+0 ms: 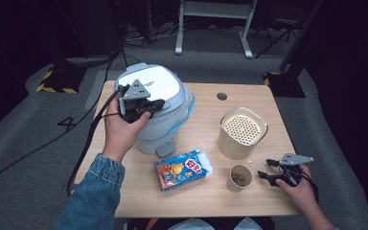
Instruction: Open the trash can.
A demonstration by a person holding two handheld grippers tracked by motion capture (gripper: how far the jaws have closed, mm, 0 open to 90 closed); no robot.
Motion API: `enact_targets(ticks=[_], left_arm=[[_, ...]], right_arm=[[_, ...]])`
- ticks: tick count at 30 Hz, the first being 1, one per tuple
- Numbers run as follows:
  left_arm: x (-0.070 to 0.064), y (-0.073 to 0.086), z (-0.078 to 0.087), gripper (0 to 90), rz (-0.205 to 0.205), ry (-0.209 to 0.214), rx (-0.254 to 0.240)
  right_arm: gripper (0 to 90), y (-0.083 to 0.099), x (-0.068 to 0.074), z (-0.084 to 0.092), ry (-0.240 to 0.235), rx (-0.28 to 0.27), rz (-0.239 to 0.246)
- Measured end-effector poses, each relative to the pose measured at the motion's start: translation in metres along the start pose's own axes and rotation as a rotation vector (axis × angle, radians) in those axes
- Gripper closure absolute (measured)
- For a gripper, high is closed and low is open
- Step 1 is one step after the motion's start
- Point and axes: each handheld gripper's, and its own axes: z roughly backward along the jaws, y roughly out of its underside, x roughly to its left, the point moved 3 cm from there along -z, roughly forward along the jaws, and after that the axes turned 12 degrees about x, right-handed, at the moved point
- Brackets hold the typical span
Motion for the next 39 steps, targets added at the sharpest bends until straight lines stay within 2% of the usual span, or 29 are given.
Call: enact_targets(ticks=[8,11,13,15,16,17,18,20,23,24,28,30,32,35,39], left_arm=[[0.000,0.000,-0.001,89.6,0.003,0.005,0.008],[-0.002,0.000,-0.001,89.5,-0.018,-0.030,0.025],[-0.003,0.000,-0.002,89.4,-0.013,-0.021,0.013],[-0.001,0.001,-0.002,81.3,0.020,0.031,-0.020],[-0.001,0.001,-0.002,79.2,0.020,0.031,-0.020],[0.000,0.002,-0.003,73.3,0.035,0.038,-0.036],[0.001,0.002,-0.003,66.3,0.036,0.022,-0.038],[0.001,0.004,-0.003,51.0,0.040,0.019,-0.025],[-0.001,0.007,-0.002,43.1,0.038,0.038,-0.041],[-0.003,0.011,0.004,42.3,0.034,0.031,-0.056],[-0.006,0.018,0.015,41.8,0.023,0.063,-0.068],[-0.012,0.028,0.026,41.3,0.022,0.066,-0.069],[-0.014,0.032,0.029,40.1,0.020,0.072,-0.065],[-0.022,0.046,0.038,38.5,0.005,0.067,-0.044],[-0.028,0.058,0.045,37.4,0.005,0.069,-0.049]], right_arm=[[31.5,0.000,0.000,0.000,0.000,0.000,-0.003],[31.5,0.000,0.000,0.000,0.000,0.001,-0.003],[31.5,0.000,0.000,0.000,0.000,0.001,-0.003],[31.5,0.000,0.000,0.000,0.001,0.002,-0.003],[31.5,0.000,0.000,0.000,0.001,0.002,-0.003],[31.5,0.000,0.000,0.000,0.000,0.002,-0.003],[31.5,0.000,0.000,0.000,-0.001,0.001,-0.004],[31.3,0.000,0.000,0.000,-0.001,0.002,-0.005],[28.3,-0.001,0.001,0.000,-0.005,0.013,-0.010],[28.2,-0.002,0.001,0.000,-0.007,0.021,-0.008],[28.2,-0.005,0.000,0.002,-0.023,0.038,-0.021],[29.8,-0.009,-0.001,0.007,-0.033,0.023,-0.039],[32.1,-0.011,0.000,0.012,-0.043,0.012,-0.038],[36.4,-0.016,0.002,0.021,-0.053,-0.002,-0.030],[39.0,-0.020,0.004,0.030,-0.059,-0.021,-0.014]])
